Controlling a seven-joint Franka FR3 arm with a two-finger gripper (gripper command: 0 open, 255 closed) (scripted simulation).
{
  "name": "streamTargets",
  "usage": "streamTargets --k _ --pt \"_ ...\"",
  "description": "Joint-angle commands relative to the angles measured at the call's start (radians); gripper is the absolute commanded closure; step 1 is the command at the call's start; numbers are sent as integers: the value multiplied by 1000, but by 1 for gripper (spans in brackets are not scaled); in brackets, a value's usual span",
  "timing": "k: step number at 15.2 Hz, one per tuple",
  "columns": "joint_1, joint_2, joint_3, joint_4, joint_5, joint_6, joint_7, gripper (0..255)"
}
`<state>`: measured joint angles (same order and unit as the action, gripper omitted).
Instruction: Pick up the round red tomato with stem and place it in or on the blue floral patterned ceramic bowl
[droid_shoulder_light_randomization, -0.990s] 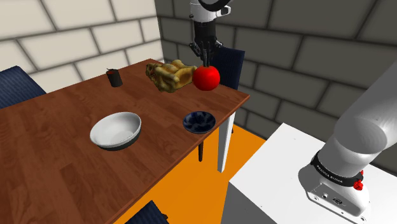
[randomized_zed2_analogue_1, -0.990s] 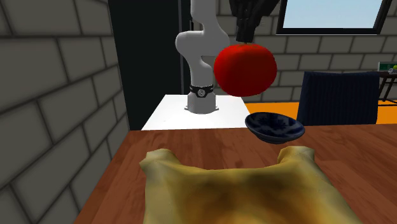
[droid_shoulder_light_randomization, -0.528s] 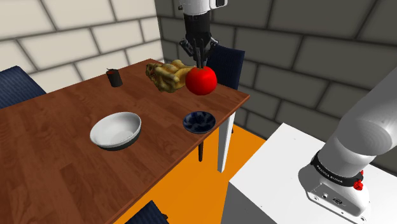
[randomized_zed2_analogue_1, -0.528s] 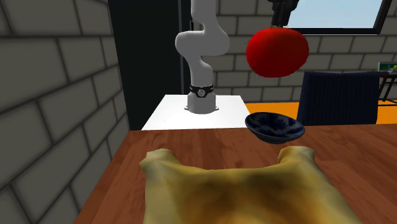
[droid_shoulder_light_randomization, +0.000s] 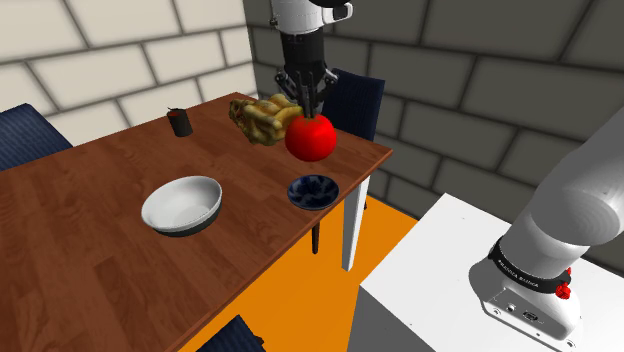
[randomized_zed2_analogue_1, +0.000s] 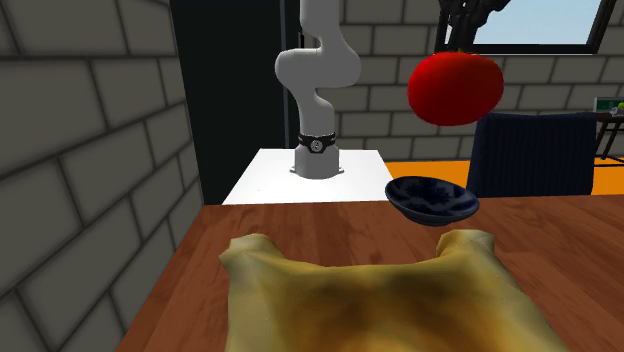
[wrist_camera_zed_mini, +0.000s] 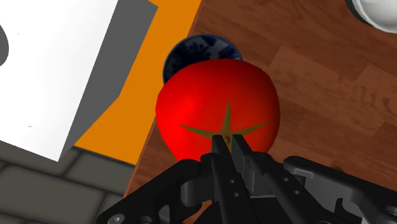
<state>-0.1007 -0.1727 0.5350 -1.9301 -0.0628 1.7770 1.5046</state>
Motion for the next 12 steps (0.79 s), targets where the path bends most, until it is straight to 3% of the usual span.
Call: streamTargets --k 1,12 --pt "0 -4 -1 -31 1 28 0 255" --pt "2 17 8 -159 -12 173 26 255"
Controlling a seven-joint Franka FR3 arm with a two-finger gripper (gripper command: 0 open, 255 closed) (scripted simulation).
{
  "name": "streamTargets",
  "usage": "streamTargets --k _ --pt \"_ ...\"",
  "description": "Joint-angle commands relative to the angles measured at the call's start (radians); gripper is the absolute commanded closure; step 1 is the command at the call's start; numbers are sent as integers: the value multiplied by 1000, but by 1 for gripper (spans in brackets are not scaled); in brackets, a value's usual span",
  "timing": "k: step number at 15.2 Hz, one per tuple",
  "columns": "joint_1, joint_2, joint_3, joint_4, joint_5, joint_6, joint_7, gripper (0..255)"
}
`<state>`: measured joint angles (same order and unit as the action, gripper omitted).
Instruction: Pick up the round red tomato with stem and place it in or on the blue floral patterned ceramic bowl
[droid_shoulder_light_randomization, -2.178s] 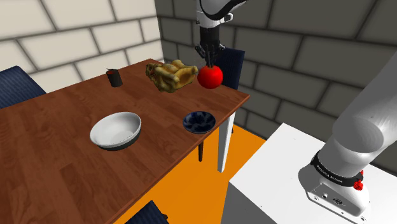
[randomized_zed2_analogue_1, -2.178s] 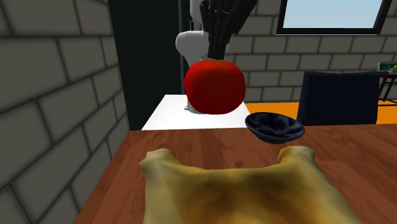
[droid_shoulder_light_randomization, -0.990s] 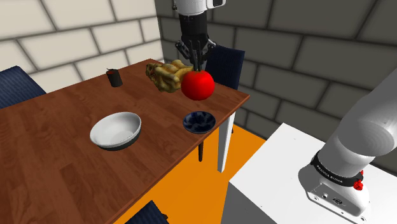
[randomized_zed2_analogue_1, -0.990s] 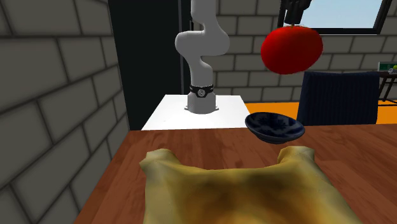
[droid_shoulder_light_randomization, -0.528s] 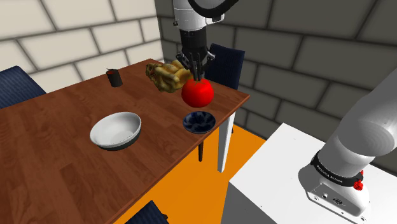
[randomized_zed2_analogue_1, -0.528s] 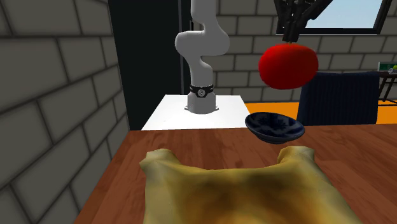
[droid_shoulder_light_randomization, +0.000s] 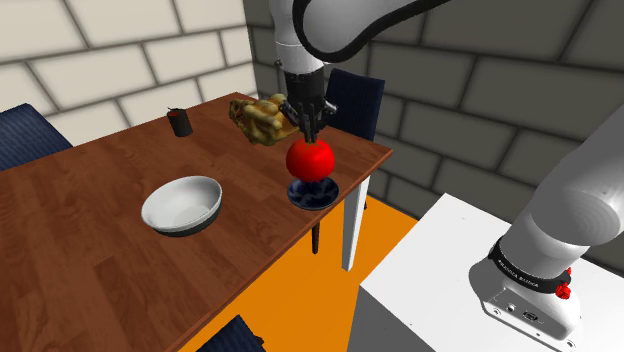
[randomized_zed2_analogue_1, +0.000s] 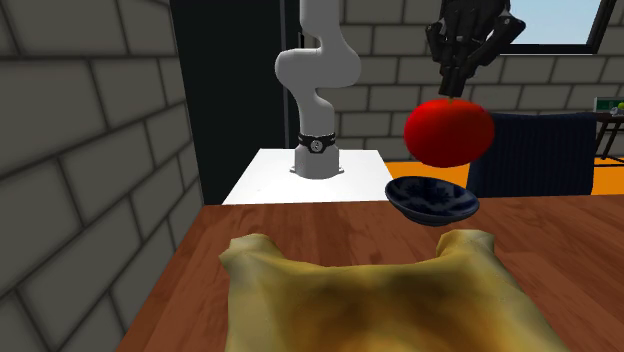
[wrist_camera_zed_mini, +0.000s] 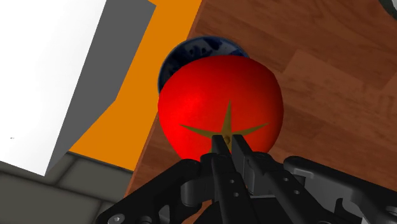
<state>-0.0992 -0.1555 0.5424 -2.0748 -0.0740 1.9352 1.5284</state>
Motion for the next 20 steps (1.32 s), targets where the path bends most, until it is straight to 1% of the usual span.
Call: streamTargets --k 1,8,16,17,20 --pt "0 3 2 -25 -3 28 5 255" --pt "0 38 10 -98 -26 129 33 255" --pt "0 38 10 -98 -26 129 33 255" --pt "0 38 10 -98 -26 129 33 0" --pt "0 38 10 -98 -26 129 33 0"
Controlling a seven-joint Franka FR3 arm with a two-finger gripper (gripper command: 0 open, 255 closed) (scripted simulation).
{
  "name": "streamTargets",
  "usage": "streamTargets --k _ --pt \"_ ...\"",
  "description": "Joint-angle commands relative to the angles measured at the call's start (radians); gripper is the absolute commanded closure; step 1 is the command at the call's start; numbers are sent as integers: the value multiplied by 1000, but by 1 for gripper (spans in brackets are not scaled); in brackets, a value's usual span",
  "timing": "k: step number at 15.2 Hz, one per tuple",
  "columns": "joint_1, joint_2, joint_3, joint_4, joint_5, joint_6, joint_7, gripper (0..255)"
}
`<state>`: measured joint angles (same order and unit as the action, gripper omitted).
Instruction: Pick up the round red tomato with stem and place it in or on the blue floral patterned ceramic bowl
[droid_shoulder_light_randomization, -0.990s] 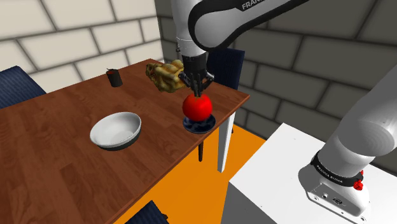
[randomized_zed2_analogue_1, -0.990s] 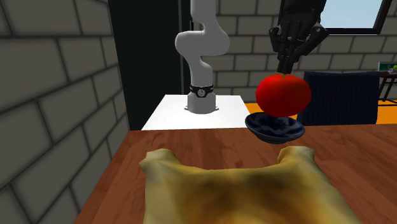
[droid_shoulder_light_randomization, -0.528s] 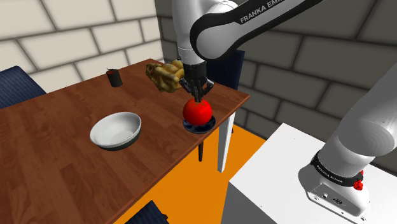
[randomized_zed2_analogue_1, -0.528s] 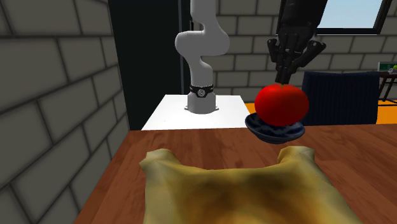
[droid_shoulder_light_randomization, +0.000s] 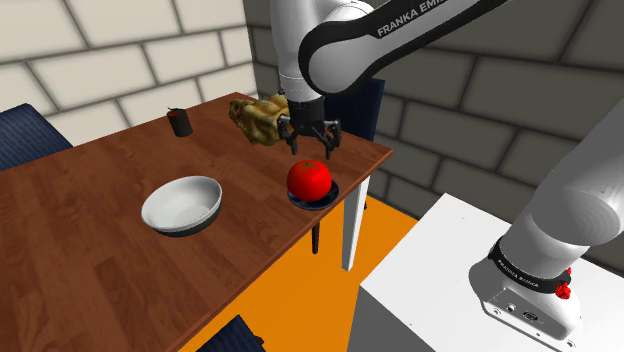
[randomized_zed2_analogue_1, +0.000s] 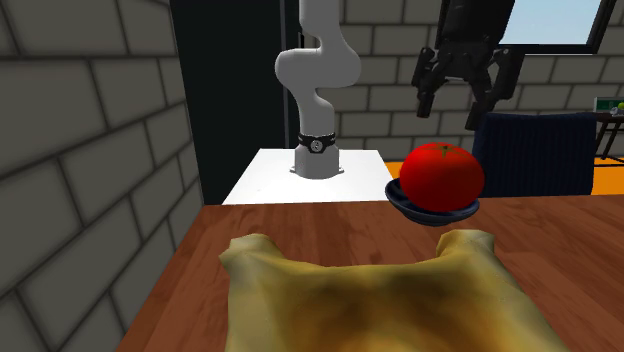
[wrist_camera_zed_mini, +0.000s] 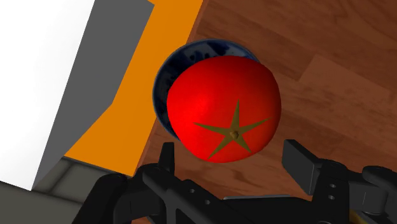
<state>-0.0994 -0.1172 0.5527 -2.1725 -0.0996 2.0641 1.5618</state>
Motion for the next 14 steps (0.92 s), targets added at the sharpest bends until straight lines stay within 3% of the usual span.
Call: streamTargets --k 1,6,14 --pt "0 0 0 0 0 0 0 0" --pt "6 -39 -2 92 27 -125 -19 0" --pt "6 -39 -2 92 27 -125 -19 0"
